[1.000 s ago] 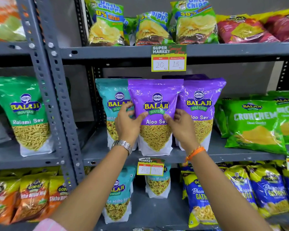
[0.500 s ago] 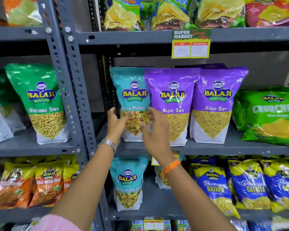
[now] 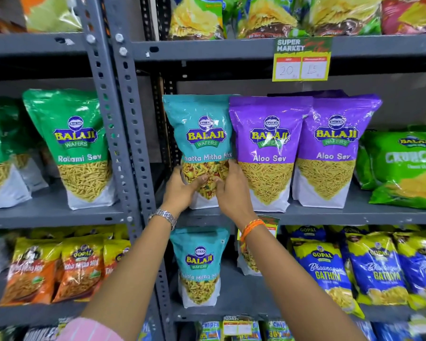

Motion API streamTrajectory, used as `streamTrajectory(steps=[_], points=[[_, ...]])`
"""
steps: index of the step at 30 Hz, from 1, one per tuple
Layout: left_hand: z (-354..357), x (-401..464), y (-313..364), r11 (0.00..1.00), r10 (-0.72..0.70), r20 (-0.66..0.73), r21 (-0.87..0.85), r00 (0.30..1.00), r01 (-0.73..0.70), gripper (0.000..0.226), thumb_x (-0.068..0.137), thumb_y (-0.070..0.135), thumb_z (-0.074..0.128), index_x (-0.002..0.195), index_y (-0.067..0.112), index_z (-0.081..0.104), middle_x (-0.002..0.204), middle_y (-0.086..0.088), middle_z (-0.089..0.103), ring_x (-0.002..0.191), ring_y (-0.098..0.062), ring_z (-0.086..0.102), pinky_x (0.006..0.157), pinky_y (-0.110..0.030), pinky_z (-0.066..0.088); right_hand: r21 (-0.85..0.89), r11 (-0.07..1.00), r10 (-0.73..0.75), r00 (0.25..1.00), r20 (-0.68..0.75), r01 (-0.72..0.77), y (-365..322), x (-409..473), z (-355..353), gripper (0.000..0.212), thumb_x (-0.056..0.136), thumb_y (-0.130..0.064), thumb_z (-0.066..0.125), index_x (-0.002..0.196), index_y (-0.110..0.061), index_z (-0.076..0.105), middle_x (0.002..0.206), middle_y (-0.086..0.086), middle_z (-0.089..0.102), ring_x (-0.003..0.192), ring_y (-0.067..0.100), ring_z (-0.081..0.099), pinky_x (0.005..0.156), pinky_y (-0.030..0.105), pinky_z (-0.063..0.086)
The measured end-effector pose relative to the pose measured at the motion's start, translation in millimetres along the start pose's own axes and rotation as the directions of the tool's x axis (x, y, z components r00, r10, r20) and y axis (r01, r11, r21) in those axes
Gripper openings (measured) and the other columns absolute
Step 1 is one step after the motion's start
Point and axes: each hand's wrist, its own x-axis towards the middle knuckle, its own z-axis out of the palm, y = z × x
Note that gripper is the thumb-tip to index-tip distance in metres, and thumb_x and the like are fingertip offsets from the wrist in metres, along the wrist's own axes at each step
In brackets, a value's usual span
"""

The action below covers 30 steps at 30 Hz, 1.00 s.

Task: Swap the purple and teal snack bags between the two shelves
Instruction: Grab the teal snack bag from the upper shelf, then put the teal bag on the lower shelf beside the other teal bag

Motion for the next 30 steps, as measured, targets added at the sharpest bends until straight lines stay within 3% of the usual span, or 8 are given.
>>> streamTrajectory(steps=[6, 10, 14, 17, 21, 23, 25, 30], points=[[-11.1, -36.7, 2.8, 0.95, 0.137, -0.226, 0.307, 0.964, -0.063, 0.067, 0.071, 0.061, 0.084, 0.114, 0.016, 0.061, 0.108, -0.004, 0.077, 0.097, -0.029, 0.073, 0.082, -0.047, 0.061, 0.155, 0.981, 0.101, 0.99, 0.096, -0.115, 2.6, 16.9, 3.8, 0.051, 0.094, -0.016, 0.06, 0.139, -0.003, 0.039, 0.137, 0.02, 0.059, 0.127, 0.037, 0.056, 0.101, 0.039, 0.045], [-11.0, -55.4, 7.5, 0.886, 0.237, -0.331, 0.459, 0.913, -0.063, 0.075, 0.062, 0.078, 0.078, 0.096, 0.015, 0.056, 0.09, -0.01, 0.076, 0.08, -0.034, 0.073, 0.06, -0.042, 0.056, 0.341, 0.927, 0.076, 0.97, 0.231, -0.154, 9.7, 18.1, 1.1, 0.05, 0.097, -0.017, 0.057, 0.143, -0.014, 0.038, 0.14, 0.01, 0.058, 0.129, 0.025, 0.055, 0.112, 0.047, 0.044], [-13.5, -71.6, 11.7, 0.834, 0.296, -0.386, 0.551, 0.874, -0.039, 0.081, 0.058, 0.085, 0.073, 0.096, 0.015, 0.057, 0.086, -0.014, 0.076, 0.081, -0.04, 0.072, 0.057, -0.037, 0.043, 0.453, 0.873, 0.013, 0.937, 0.348, -0.181, 10.6, 16.3, -10.9, 0.049, 0.098, -0.004, 0.053, 0.144, -0.011, 0.036, 0.132, 0.001, 0.055, 0.123, 0.012, 0.053, 0.097, 0.012, 0.048], [-20.4, -85.0, 14.2, 0.816, 0.315, -0.405, 0.577, 0.858, -0.027, 0.083, 0.057, 0.088, 0.072, 0.098, 0.018, 0.06, 0.087, -0.012, 0.077, 0.081, -0.04, 0.073, 0.058, -0.038, 0.047, 0.497, 0.85, -0.028, 0.927, 0.373, -0.174, 4.4, 8.1, -18.6, 0.052, 0.097, -0.003, 0.055, 0.145, -0.007, 0.037, 0.129, 0.002, 0.058, 0.115, 0.005, 0.057, 0.092, 0.009, 0.05], [-40.0, -114.3, 13.8, 0.878, 0.281, -0.373, 0.471, 0.884, -0.08, 0.085, 0.052, 0.093, 0.061, 0.099, 0.022, 0.062, 0.092, -0.002, 0.079, 0.085, -0.033, 0.074, 0.068, -0.046, 0.058, 0.538, 0.827, -0.041, 0.937, 0.347, -0.163, -8.2, -11.5, -25.5, 0.055, 0.088, -0.003, 0.069, 0.139, -0.005, 0.047, 0.123, 0.007, 0.066, 0.102, -0.001, 0.065, 0.087, 0.014, 0.053], [-49.1, -131.3, 13.6, 0.916, 0.241, -0.328, 0.388, 0.913, -0.103, 0.081, 0.049, 0.093, 0.059, 0.099, 0.028, 0.061, 0.09, 0.007, 0.078, 0.078, -0.025, 0.074, 0.064, -0.042, 0.058, 0.564, 0.801, -0.016, 0.935, 0.354, -0.2, -12.5, -26.9, -31.3, 0.052, 0.084, 0.001, 0.072, 0.132, -0.002, 0.054, 0.113, 0.004, 0.071, 0.093, -0.005, 0.068, 0.084, 0.014, 0.055], [-53.9, -148.2, 11.4, 0.941, 0.196, -0.259, 0.32, 0.946, -0.107, 0.071, 0.05, 0.086, 0.066, 0.098, 0.035, 0.061, 0.088, 0.015, 0.078, 0.075, -0.016, 0.074, 0.059, -0.038, 0.056, 0.57, 0.785, 0.015, 0.927, 0.374, -0.242, -8.9, -47.1, -37.8, 0.049, 0.08, 0.002, 0.076, 0.125, -0.002, 0.059, 0.106, 0.001, 0.074, 0.091, -0.001, 0.072, 0.083, 0.018, 0.058], [-44.8, -185.8, -19.9, 0.977, 0.051, -0.034, 0.207, 0.998, -0.043, 0.053, 0.058, 0.062, 0.09, 0.099, 0.047, 0.06, 0.095, 0.023, 0.078, 0.088, 0.001, 0.075, 0.078, -0.043, 0.064, 0.478, 0.811, 0.159, 0.914, 0.374, -0.337, 33.6, -110.5, -47.0, 0.056, 0.07, -0.016, 0.088, 0.119, -0.014, 0.062, 0.112, 0.0, 0.076, 0.101, 0.013, 0.073, 0.084, 0.033, 0.061]])
